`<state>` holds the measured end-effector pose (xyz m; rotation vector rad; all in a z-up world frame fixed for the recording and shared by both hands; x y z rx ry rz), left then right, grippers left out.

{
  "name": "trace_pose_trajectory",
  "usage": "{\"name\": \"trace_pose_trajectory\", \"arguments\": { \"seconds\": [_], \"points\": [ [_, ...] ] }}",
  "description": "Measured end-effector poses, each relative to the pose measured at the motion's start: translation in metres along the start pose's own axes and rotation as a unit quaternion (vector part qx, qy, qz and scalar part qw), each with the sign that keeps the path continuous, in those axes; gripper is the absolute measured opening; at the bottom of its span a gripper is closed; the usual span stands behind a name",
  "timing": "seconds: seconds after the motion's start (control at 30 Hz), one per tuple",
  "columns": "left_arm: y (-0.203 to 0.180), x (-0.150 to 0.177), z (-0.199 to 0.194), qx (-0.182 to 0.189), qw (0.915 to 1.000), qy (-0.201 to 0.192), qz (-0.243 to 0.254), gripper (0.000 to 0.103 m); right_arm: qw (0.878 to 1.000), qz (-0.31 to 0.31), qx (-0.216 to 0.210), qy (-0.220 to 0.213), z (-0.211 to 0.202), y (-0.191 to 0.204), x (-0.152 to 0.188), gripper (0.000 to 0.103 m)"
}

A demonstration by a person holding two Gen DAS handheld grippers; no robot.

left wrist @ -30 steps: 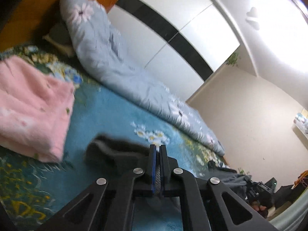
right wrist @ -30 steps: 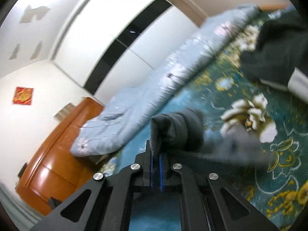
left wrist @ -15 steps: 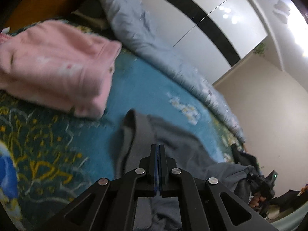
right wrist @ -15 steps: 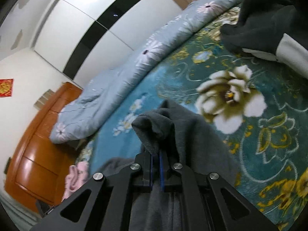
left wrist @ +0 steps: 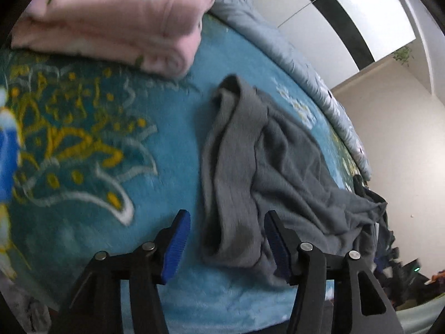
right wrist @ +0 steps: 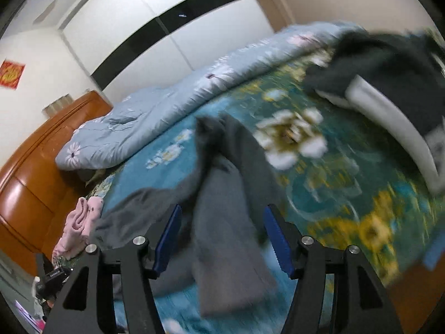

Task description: Fold clothes

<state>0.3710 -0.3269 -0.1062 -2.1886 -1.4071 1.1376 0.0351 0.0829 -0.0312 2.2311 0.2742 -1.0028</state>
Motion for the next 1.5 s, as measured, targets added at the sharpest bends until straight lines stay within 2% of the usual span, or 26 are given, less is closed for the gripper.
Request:
{"name": "trace_pose_trajectory", "arguments": {
  "seconds": [0.1,0.17,0.33,0.37,0.43,0.47,0.5,0.53,0.57,0.6,0.7,0.83,0.97,1.03,1.13,1.2,1.33,1.5],
  "points": [
    [-0.006,0.011,0.002,0.004,0.9999,0.009,0.004,0.064,0.999,0.032,0.005,0.016,-0.01,-0.02,0.024,0.063],
    [-0.011,0.014,0.003,0.004,0.9999,0.011,0.01,0.069,0.998,0.054,-0.011,0.026,-0.014,-0.025,0.038,0.063],
    [-0.015,0.015,0.003,0.01,0.9999,0.0,0.002,0.065,0.995,0.086,-0.036,0.044,-0.003,-0.021,0.054,0.063],
    [-0.018,0.015,0.006,0.006,1.0,0.001,-0.004,0.053,0.994,0.092,-0.04,0.044,0.0,-0.017,0.055,0.063],
    [-0.022,0.013,0.009,0.008,0.9998,0.0,-0.018,0.046,0.993,0.1,-0.056,0.032,-0.001,-0.011,0.054,0.063],
    [-0.024,0.011,0.009,0.014,0.9996,-0.002,-0.024,0.043,0.992,0.104,-0.063,0.026,-0.003,-0.008,0.054,0.056],
    [-0.028,0.01,0.007,0.02,0.9994,-0.011,-0.026,0.042,0.992,0.106,-0.069,0.021,-0.006,-0.007,0.054,0.042],
    [-0.03,0.008,0.005,0.022,0.9993,-0.018,-0.023,0.041,0.992,0.108,-0.066,0.019,-0.007,-0.008,0.052,0.034],
    [-0.031,0.005,0.003,0.025,0.9992,-0.025,-0.021,0.033,0.992,0.11,-0.064,0.018,-0.008,-0.009,0.051,0.019],
    [-0.032,0.002,0.001,0.025,0.9991,-0.029,-0.02,0.019,0.992,0.112,-0.062,0.016,-0.009,-0.01,0.049,0.017],
    [-0.036,-0.025,-0.01,0.045,0.9972,-0.052,-0.031,0.004,0.991,0.119,-0.066,-0.002,-0.015,-0.013,0.036,0.015],
    [-0.045,-0.068,-0.029,0.077,0.9918,-0.09,-0.048,0.004,0.991,0.114,-0.056,-0.036,-0.025,-0.022,-0.001,0.014],
    [-0.066,-0.097,-0.042,0.084,0.9876,-0.132,-0.011,0.004,0.992,0.091,-0.033,-0.08,-0.043,-0.03,-0.046,0.014],
    [-0.066,-0.098,-0.042,0.081,0.9876,-0.135,-0.005,0.004,0.992,0.071,-0.009,-0.101,-0.052,-0.036,-0.064,0.014],
    [-0.047,-0.085,-0.032,0.061,0.9912,-0.116,-0.013,0.004,0.991,0.063,0.033,-0.112,-0.055,-0.056,-0.077,0.014],
    [-0.019,-0.075,-0.026,0.043,0.9934,-0.101,-0.032,0.005,0.99,0.076,0.057,-0.108,-0.053,-0.077,-0.073,0.014],
    [0.013,-0.056,-0.018,0.038,0.9932,-0.077,-0.079,0.005,0.986,0.114,0.095,-0.079,-0.039,-0.114,-0.057,0.014],
    [0.006,-0.049,-0.025,0.034,0.9961,-0.07,-0.041,0.007,0.986,0.103,0.112,-0.062,-0.026,-0.12,-0.054,0.014]
  ]
}}
Point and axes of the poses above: each gripper's, at about its wrist camera, not at the fingertips, and z roughly the way its jaws point, y to its left, x to its underside, the point moved 7 cm from there along z, roughly the way its jaws point, and after that the axes turned 11 degrees about -y, right-handed, at the moved point
